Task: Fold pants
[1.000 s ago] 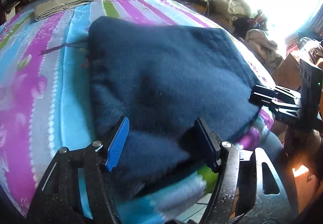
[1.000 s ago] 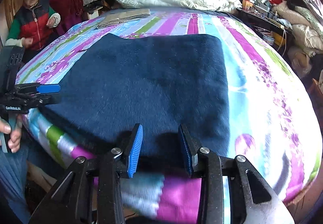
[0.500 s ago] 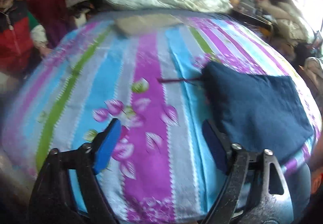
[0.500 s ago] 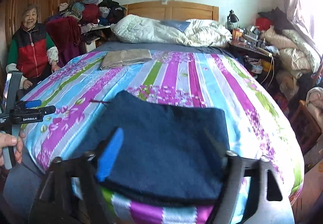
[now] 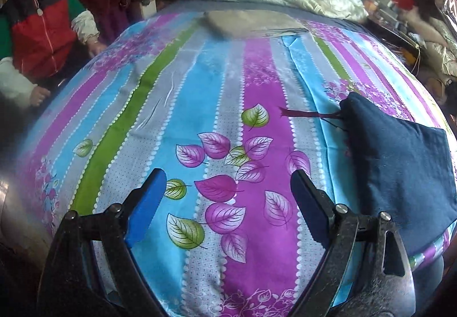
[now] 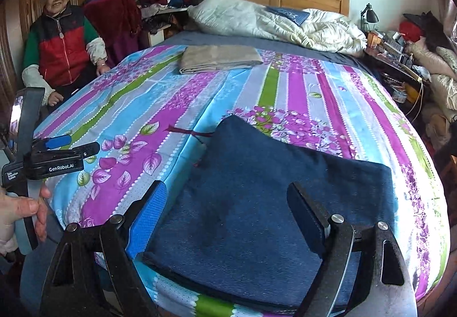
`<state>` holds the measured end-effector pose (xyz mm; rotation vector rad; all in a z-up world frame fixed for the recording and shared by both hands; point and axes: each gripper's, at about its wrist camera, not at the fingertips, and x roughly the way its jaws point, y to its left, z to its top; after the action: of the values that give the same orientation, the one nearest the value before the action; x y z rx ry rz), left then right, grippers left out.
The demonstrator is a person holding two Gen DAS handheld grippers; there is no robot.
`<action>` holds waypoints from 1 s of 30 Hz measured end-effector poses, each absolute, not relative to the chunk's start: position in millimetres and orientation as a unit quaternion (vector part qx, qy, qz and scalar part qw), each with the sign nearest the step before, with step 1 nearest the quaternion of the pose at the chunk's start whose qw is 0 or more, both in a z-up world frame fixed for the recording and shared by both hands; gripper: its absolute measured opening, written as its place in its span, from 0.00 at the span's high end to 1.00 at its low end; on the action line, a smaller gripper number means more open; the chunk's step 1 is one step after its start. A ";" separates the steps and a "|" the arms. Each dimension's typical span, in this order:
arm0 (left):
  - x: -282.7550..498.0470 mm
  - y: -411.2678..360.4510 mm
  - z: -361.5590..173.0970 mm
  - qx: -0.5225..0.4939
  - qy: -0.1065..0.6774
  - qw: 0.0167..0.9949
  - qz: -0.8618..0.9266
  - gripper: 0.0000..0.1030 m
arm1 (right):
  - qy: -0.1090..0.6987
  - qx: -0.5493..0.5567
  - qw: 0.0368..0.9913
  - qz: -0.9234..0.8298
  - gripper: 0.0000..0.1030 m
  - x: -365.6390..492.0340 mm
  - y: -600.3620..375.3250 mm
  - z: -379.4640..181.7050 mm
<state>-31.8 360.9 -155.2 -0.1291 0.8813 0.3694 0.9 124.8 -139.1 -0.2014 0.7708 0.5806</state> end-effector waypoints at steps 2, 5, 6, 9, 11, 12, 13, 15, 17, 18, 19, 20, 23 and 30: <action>-31.7 362.1 -156.0 -0.065 0.426 0.886 0.174 0.14 | 0.377 -0.092 0.878 0.281 0.14 1.3 124.1 -142.8; -27.5 357.0 -157.0 -0.076 0.428 0.889 0.145 0.14 | 0.401 -0.056 0.867 0.289 0.14 11.1 106.6 -149.9; -24.8 353.4 -157.8 -0.087 0.429 0.891 0.117 0.14 | 0.410 -0.039 0.862 0.295 0.14 18.3 93.5 -151.1; -11.5 349.0 -167.6 -0.168 0.441 0.882 -0.005 0.14 | 0.435 -0.016 0.847 0.304 0.14 44.4 43.7 -153.1; -0.2 344.6 -177.9 -0.200 0.451 0.868 -0.064 0.15 | 0.455 -0.021 0.838 0.300 0.14 63.6 9.0 -157.1; 8.4 340.7 -185.3 -0.209 0.463 0.857 -0.088 0.15 | 0.464 -0.022 0.834 0.296 0.14 75.0 -10.5 -160.3; 15.5 335.5 -190.7 -0.210 0.474 0.849 -0.106 0.15 | 0.479 -0.014 0.827 0.293 0.14 89.6 -33.4 -165.4; 31.0 322.8 -201.2 -0.210 0.488 0.834 -0.151 0.16 | 0.516 0.029 0.803 0.296 0.14 116.5 -72.3 -180.5; 42.9 316.2 -210.1 -0.224 0.502 0.815 -0.182 0.22 | 0.555 0.091 0.768 0.305 0.22 142.2 -106.0 -203.6; 50.5 313.5 -215.5 -0.234 0.508 0.805 -0.196 0.25 | 0.569 0.115 0.753 0.310 0.26 152.6 -117.7 -214.2; 55.3 312.3 -218.5 -0.242 0.512 0.799 -0.203 0.27 | 0.584 0.144 0.733 0.318 0.28 163.3 -129.2 -227.2; 61.0 311.5 -222.3 -0.251 0.514 0.793 -0.209 0.30 | 0.593 0.170 0.718 0.321 0.31 172.4 -139.5 -238.5; 71.4 307.7 -231.5 -0.271 0.527 0.774 -0.223 0.33 | 0.616 0.210 0.684 0.330 0.31 190.0 -155.9 -265.9; 85.2 296.5 -240.6 -0.276 0.548 0.740 -0.276 0.44 | 0.633 0.261 0.608 0.402 0.31 207.3 -153.5 -309.8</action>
<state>85.2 296.5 -240.6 -0.6053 1.2030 -0.6058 207.3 -153.5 -309.8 0.6026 1.4628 0.9293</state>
